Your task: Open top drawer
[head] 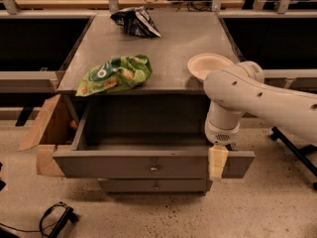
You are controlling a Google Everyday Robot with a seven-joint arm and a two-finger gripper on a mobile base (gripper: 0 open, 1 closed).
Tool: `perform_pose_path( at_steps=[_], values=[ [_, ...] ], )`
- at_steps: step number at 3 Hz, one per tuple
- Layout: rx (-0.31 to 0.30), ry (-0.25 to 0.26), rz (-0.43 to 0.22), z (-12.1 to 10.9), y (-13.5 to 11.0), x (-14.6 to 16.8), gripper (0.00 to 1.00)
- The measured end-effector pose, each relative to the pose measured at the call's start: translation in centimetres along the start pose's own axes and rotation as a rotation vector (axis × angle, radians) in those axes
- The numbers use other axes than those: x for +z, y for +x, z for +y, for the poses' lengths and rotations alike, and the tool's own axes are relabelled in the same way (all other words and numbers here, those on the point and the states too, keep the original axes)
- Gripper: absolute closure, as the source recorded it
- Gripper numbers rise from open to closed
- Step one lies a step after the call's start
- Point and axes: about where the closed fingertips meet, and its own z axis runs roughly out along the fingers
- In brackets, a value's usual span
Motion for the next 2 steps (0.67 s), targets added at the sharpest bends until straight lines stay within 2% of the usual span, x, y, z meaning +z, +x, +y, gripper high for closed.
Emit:
perform_pose_path(
  at_steps=[1,2],
  values=[
    [0.000,0.000,0.000,0.0,0.0,0.0,0.00],
    [-0.001,-0.016,0.016,1.4,0.4,0.6,0.00]
  ],
)
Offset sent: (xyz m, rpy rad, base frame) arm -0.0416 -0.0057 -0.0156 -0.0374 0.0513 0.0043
